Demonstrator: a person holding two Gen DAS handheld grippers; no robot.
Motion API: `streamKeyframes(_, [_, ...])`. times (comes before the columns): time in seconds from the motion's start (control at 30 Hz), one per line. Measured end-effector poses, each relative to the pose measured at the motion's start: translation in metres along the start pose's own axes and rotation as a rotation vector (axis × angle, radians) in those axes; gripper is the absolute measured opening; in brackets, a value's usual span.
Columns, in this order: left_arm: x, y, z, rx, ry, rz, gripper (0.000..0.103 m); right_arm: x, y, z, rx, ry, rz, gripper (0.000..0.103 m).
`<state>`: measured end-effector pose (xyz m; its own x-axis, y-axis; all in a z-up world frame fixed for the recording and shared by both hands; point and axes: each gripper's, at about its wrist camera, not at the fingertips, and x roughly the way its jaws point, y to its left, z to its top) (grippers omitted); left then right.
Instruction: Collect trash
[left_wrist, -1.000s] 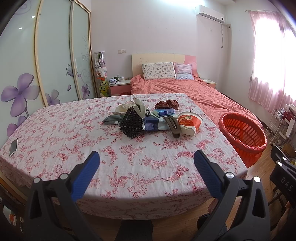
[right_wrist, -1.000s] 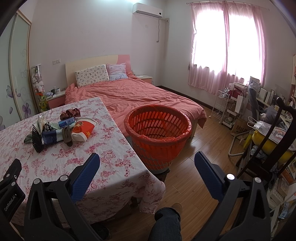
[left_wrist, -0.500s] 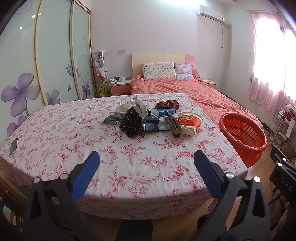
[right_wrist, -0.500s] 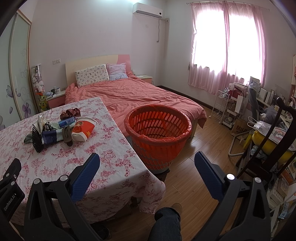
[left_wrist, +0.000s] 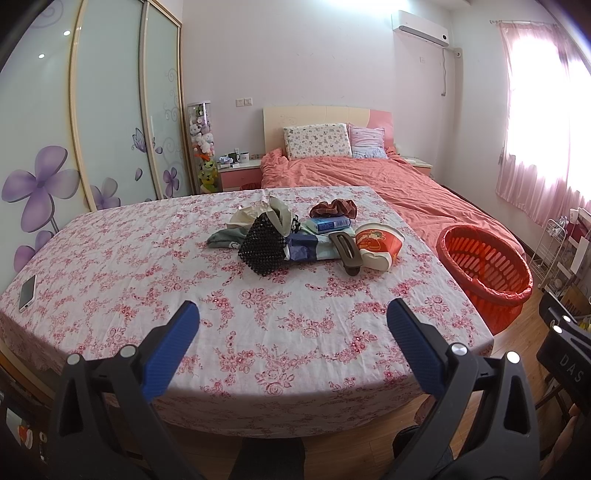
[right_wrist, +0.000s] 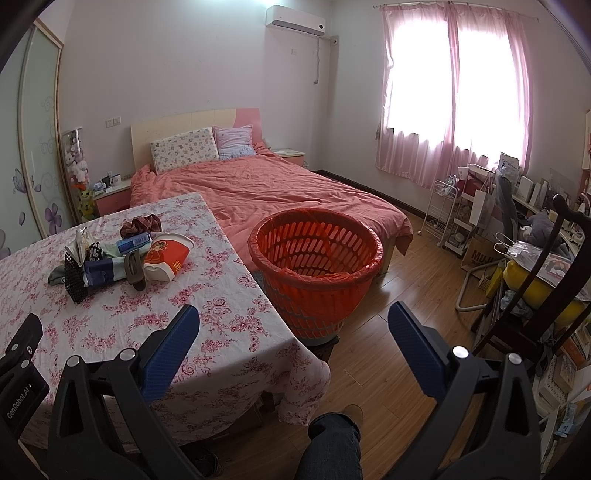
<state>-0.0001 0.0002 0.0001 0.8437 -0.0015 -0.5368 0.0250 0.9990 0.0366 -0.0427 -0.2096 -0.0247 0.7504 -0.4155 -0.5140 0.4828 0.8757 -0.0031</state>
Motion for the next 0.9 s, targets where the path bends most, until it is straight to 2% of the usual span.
streamKeyframes(0.7, [0.000, 0.000, 0.000, -0.002, 0.003, -0.001, 0.099, 0.002, 0.000, 0.000, -0.002, 0.003, -0.001, 0.101])
streamKeyframes(0.9, [0.014, 0.008, 0.001, -0.022, 0.019, 0.012, 0.099, 0.011, 0.004, 0.000, 0.002, 0.005, 0.026, 0.101])
